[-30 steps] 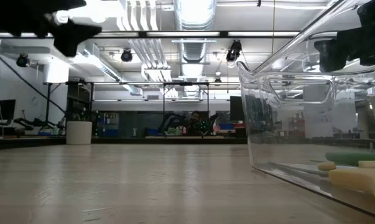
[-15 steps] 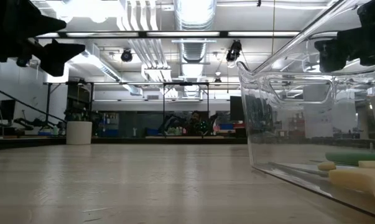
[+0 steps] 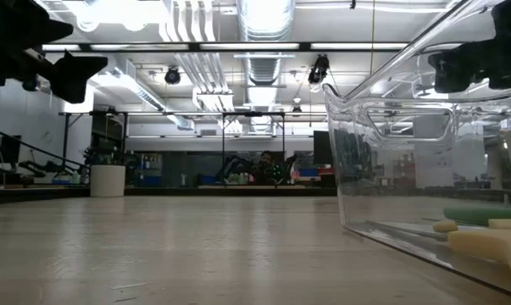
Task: Pick & Place Paint Supplies
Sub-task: Return to Home Position
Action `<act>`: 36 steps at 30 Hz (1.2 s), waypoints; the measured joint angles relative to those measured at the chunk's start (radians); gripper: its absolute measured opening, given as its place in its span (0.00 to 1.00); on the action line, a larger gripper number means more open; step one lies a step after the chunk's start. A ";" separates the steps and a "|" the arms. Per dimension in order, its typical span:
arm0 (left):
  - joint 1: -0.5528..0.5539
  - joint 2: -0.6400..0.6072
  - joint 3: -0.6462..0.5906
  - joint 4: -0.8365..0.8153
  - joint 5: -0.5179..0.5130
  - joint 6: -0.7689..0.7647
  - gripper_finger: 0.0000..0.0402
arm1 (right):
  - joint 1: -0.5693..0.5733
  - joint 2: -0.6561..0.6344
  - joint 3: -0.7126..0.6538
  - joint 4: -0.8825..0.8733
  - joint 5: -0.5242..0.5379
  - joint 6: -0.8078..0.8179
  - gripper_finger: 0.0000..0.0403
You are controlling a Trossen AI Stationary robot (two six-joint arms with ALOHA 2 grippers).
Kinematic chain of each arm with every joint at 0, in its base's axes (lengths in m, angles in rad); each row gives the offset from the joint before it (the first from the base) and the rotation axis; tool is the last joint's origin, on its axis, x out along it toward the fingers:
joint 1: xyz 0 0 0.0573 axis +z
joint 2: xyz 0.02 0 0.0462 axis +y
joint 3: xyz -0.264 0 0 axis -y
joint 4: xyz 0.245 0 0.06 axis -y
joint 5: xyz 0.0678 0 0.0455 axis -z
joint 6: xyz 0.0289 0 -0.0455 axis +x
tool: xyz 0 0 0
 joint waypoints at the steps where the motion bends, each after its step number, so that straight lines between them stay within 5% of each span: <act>1: 0.000 0.000 0.000 0.001 0.000 0.022 0.78 | 0.000 0.000 0.000 0.000 0.000 0.000 0.50; 6: 0.000 0.005 0.000 0.001 0.000 0.119 0.78 | 0.000 0.000 0.000 0.001 0.000 0.000 0.50; 36: 0.000 0.004 0.000 -0.001 0.000 0.103 0.78 | 0.000 0.073 0.000 0.183 -0.002 0.008 0.50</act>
